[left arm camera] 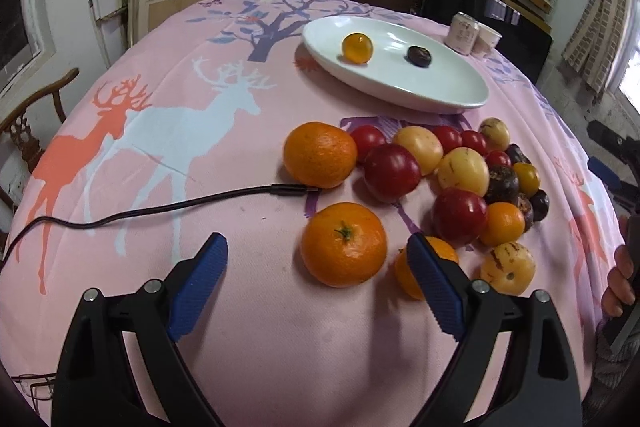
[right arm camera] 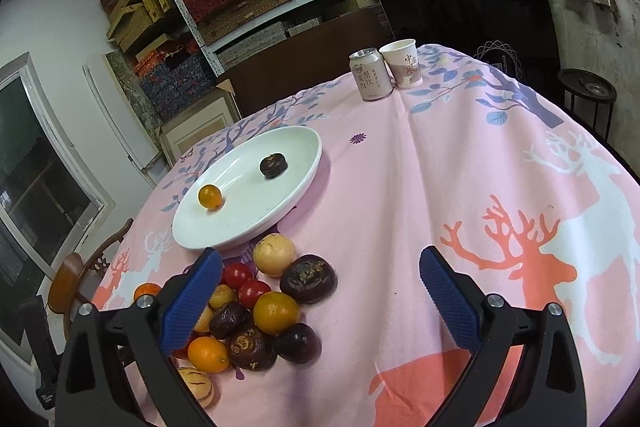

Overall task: Organize fruits
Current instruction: 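Move both open tools back toward the fruit cluster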

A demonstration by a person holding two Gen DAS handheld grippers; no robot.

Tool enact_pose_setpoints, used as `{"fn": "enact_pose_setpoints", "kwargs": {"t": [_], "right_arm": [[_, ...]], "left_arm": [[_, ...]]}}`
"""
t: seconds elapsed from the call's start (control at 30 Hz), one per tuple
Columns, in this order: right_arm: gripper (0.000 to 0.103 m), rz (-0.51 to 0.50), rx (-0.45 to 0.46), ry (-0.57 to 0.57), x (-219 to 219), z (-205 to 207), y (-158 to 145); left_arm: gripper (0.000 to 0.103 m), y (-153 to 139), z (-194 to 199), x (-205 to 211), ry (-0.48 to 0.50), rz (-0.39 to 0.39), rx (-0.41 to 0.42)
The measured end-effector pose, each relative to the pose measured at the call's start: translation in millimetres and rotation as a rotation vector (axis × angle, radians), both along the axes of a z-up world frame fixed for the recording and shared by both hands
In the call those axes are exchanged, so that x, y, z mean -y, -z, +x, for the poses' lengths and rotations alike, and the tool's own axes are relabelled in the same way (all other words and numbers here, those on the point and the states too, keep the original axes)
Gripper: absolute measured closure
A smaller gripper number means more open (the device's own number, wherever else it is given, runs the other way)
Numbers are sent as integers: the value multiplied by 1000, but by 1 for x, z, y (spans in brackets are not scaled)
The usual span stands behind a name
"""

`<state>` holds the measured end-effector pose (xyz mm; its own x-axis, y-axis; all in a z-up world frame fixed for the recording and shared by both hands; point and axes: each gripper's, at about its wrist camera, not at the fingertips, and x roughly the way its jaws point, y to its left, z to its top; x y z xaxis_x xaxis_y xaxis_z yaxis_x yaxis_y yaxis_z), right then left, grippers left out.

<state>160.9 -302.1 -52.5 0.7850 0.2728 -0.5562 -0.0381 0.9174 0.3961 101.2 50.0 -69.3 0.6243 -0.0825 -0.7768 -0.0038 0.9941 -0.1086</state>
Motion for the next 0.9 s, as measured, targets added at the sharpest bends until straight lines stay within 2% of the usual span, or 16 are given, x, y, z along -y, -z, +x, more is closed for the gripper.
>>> {"fn": "enact_pose_setpoints", "kwargs": {"t": [0.17,0.23,0.33,0.4,0.5,0.6,0.83,0.9], "right_arm": [[3,-3,-10,-4,-2,2,2],[3,1,-13,-5,-1,2,2],[3,9,-19,-4,0,2,3],[3,14,-20,-6,1,2,3],[3,10,-14,-8,0,0,2],[3,5,-14,-13,-2,0,2],[3,-7,-25,-35,-7,1,2],[3,-31,-27,-53,-13,0,2]], "left_arm": [[14,0,2,-16,-52,-59,-11],[14,-2,-1,-18,-70,-54,4],[16,-3,-3,-10,-21,-46,4],[19,-2,-2,1,3,9,6],[35,2,0,5,31,6,-14],[39,5,4,6,46,-11,-31],[39,8,11,12,56,22,-34],[48,8,12,11,78,-5,-38]]}}
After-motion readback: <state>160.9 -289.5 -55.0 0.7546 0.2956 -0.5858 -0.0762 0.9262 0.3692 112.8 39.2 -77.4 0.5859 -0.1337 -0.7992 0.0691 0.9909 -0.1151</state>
